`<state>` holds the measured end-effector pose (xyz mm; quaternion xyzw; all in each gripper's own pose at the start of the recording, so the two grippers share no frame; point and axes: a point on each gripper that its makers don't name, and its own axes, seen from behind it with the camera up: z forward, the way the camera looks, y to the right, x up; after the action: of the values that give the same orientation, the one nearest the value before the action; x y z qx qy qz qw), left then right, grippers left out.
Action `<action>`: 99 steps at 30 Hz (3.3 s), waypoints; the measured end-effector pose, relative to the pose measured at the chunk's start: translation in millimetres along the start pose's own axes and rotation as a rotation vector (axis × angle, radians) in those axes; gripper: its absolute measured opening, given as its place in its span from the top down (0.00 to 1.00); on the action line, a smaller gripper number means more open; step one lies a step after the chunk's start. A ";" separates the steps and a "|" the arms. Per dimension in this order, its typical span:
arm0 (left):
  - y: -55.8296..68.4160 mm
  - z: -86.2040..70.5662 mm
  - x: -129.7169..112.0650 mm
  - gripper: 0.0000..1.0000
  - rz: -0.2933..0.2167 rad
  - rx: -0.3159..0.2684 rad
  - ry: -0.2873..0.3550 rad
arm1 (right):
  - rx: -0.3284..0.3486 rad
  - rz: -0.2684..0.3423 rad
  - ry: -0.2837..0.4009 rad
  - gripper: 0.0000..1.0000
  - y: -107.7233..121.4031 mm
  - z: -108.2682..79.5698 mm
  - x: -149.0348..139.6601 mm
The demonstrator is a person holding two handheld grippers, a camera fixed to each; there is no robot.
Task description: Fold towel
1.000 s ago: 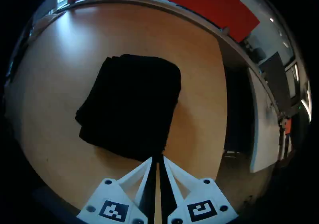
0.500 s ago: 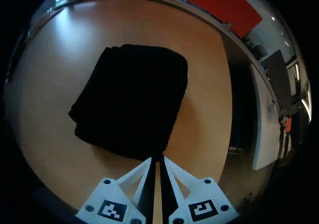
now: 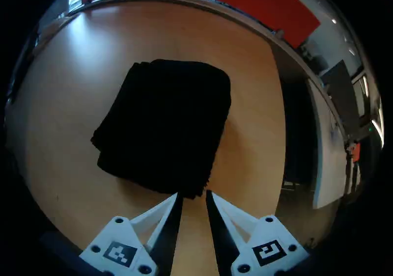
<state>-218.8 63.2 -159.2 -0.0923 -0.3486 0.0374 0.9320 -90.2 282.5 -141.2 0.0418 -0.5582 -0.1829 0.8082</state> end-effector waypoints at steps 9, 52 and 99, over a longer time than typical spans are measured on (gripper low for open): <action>0.4 -0.1 2.3 0.03 -0.001 -0.005 0.007 | -0.003 0.025 0.028 0.00 -4.5 -13.2 3.9; -11.7 2.2 7.2 0.03 -0.095 0.021 0.033 | -0.033 0.507 0.354 0.00 -31.1 -57.4 80.2; -29.5 14.3 67.5 0.03 -0.121 0.033 0.161 | -0.117 0.431 0.917 0.01 -58.5 -172.6 209.7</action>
<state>-177.2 45.5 -99.4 -0.0585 -0.2768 -0.0209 0.9589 118.6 132.7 -35.6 -0.0437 -0.1309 -0.0058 0.9904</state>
